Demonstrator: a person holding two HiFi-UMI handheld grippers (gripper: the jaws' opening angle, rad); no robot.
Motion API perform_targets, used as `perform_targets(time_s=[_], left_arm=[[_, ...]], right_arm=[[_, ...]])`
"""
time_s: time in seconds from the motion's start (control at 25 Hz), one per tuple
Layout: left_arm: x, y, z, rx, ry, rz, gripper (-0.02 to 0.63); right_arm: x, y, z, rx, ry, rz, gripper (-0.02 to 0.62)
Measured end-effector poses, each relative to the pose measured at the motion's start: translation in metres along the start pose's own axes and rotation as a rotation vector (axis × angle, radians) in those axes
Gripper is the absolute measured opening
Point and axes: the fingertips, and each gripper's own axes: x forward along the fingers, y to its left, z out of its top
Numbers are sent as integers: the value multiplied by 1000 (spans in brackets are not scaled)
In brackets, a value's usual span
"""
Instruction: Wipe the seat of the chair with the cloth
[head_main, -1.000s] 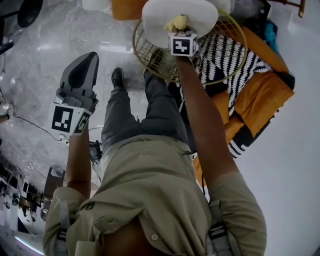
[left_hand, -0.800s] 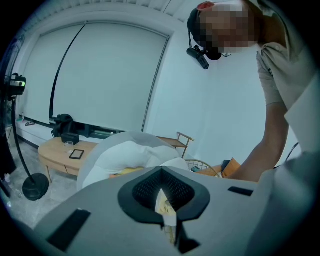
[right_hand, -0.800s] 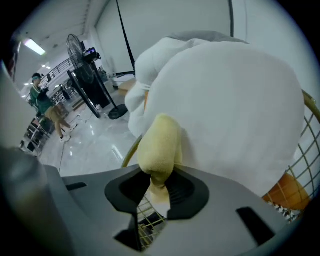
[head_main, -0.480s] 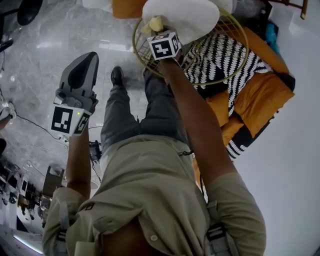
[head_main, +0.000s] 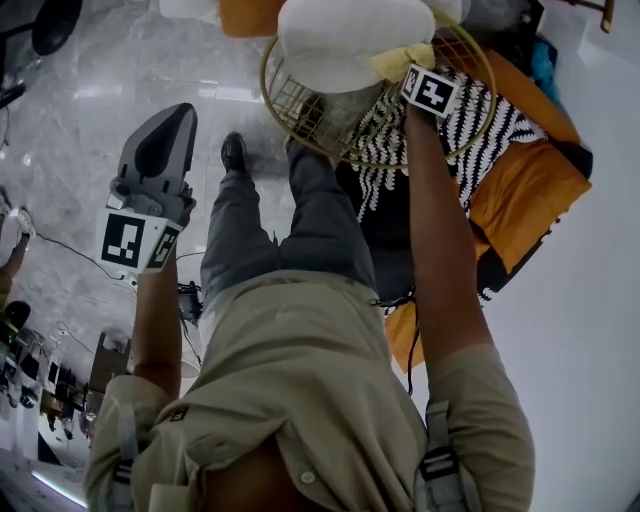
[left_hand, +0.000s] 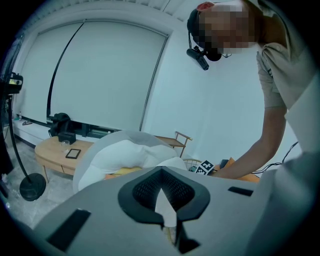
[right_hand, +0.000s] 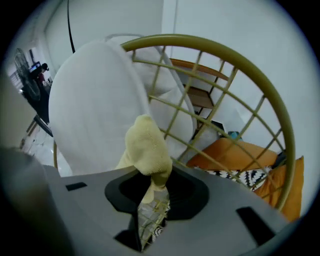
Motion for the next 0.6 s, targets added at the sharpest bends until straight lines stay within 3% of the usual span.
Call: perform_targets(time_s=[0.16,0.36,0.48,0.6], left_arm=[[2,-4,-2,0,5,-5,15],[-3,0,-1,4,4,1,15],[-5,3,-6,2,5,7,15],[-7,5,-12,-5,11,12,15]], right_arm=[[-8,-18,0,-4,-22,-39,100],[-4,13,-5,-26,-20,-32,98],[0,79,2,-71,-57,92,98],[10,163,-16,-243,-33,217,98]])
